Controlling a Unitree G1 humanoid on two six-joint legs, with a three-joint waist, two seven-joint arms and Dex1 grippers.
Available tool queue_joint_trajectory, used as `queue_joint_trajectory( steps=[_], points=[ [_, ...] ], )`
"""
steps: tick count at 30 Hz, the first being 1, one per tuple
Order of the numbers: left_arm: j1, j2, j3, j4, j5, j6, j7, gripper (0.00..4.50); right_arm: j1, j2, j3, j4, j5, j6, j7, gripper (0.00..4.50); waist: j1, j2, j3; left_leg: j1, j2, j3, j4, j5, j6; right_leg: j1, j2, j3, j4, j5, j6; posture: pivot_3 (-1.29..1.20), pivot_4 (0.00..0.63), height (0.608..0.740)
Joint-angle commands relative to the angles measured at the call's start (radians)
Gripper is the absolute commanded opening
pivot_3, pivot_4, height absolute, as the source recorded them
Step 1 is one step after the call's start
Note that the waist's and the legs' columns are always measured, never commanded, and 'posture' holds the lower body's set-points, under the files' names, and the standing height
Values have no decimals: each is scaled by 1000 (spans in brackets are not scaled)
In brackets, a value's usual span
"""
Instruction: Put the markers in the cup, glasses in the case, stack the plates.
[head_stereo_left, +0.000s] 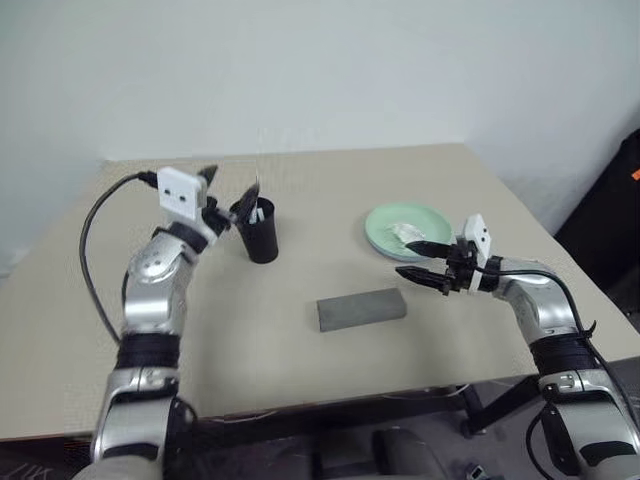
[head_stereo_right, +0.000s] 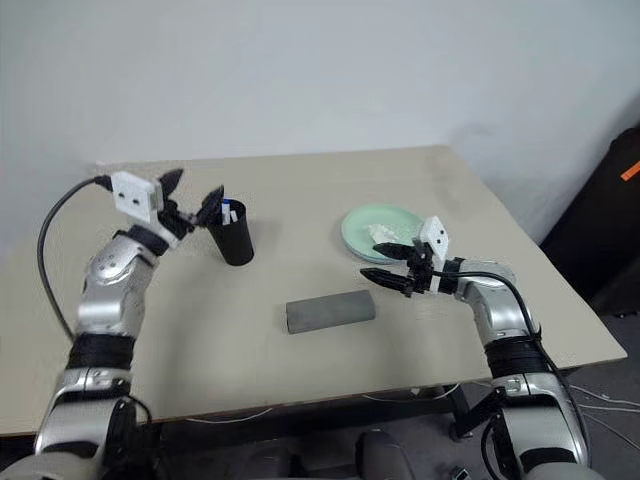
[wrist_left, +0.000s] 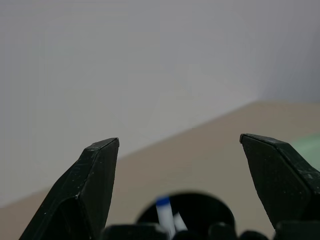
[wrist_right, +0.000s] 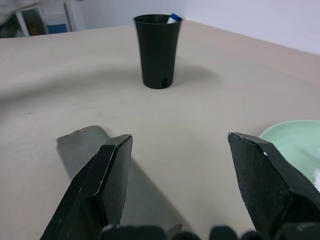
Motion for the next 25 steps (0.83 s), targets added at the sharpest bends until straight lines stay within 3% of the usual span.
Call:
queue_joint_trajectory(
  steps=[1, 9, 25],
  points=[
    [94, 42, 3, -196, -35, 83, -57, 4109, -22, -32, -36, 7, 11, -26, 13, 3311, 0, 0, 0, 0, 1, 0, 0, 0, 0, 0, -1, 0, 0, -1, -1, 0, 0, 740],
    [282, 33, -36, -207, 56, 36, -83, 4109, -12, -90, -75, 68, 18, -41, 34, 3311, -1, 0, 0, 2, 0, 1, 0, -1, -3, 0, -1, 0, 0, -1, -2, 0, 0, 740],
    [308, -23, -66, -33, 149, -77, -105, 4109, 182, -168, -146, -51, 57, 5, 37, 3311, 0, 0, 0, 2, 1, 1, 0, -1, -3, 0, -1, 0, -1, -1, -2, 0, 0, 740]
  ],
)
